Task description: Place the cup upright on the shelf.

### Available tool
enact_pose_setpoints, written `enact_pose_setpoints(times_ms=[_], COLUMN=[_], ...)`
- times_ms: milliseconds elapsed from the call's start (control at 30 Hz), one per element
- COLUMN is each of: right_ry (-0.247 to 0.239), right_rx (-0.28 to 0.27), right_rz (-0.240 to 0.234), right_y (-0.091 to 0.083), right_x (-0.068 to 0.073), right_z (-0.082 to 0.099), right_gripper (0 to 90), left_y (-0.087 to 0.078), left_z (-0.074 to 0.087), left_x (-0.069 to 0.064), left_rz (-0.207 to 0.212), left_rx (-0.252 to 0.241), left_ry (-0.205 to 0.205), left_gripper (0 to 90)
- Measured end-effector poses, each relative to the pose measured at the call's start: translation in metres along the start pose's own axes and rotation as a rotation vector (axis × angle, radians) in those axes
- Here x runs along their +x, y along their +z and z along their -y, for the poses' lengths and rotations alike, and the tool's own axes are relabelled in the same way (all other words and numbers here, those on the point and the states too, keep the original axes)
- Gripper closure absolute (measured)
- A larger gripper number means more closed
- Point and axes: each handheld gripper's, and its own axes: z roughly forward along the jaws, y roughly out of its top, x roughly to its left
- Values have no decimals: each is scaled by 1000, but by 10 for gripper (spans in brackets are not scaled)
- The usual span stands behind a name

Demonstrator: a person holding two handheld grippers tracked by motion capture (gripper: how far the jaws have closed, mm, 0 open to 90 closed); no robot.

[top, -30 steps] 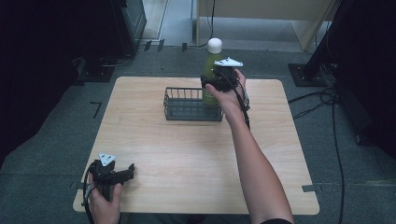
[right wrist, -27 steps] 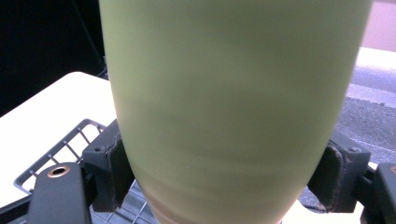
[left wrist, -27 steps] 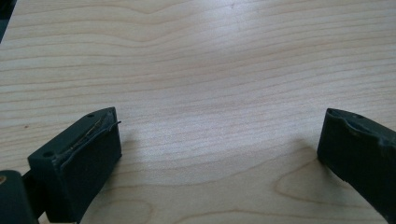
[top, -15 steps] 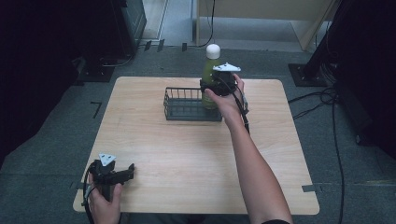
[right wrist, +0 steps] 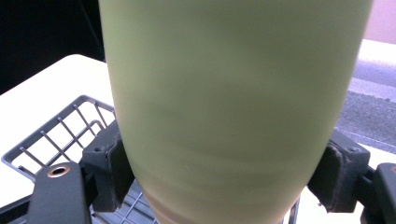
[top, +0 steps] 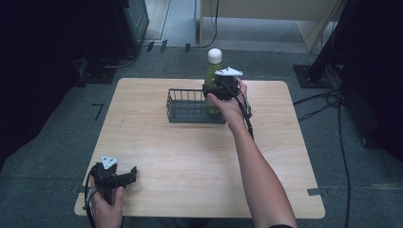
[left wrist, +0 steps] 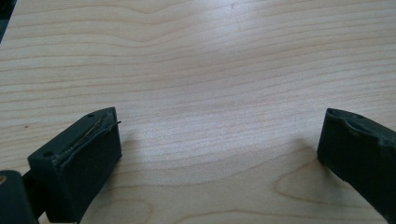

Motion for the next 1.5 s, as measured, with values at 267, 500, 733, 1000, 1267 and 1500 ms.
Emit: enact_pose_setpoints(times_ms=[267,500,733,1000,1267,1500], right_ry=[6,17,31,27,31,33], right_rx=[-3,-1,8,0,2,3], right_rz=[-5,-16,-19,-25,-29,-51], right_y=[-2,-7,-8,-10,-14,-24], right_x=[-1,-4,-5,-5,-5,-8], right_z=[2,4,4,1,1,-1], right_gripper=[203,199,187,170,170,124], left_y=[0,0,0,0,0,0], left_z=[0,0,0,0,0,0], left_x=[0,0,0,0,0,0], left_rz=[0,0,0,0,0,0], left_rx=[0,0,-1,-1,0,-1], left_ry=[0,0,0,0,0,0], left_gripper=[0,0,0,0,0,0])
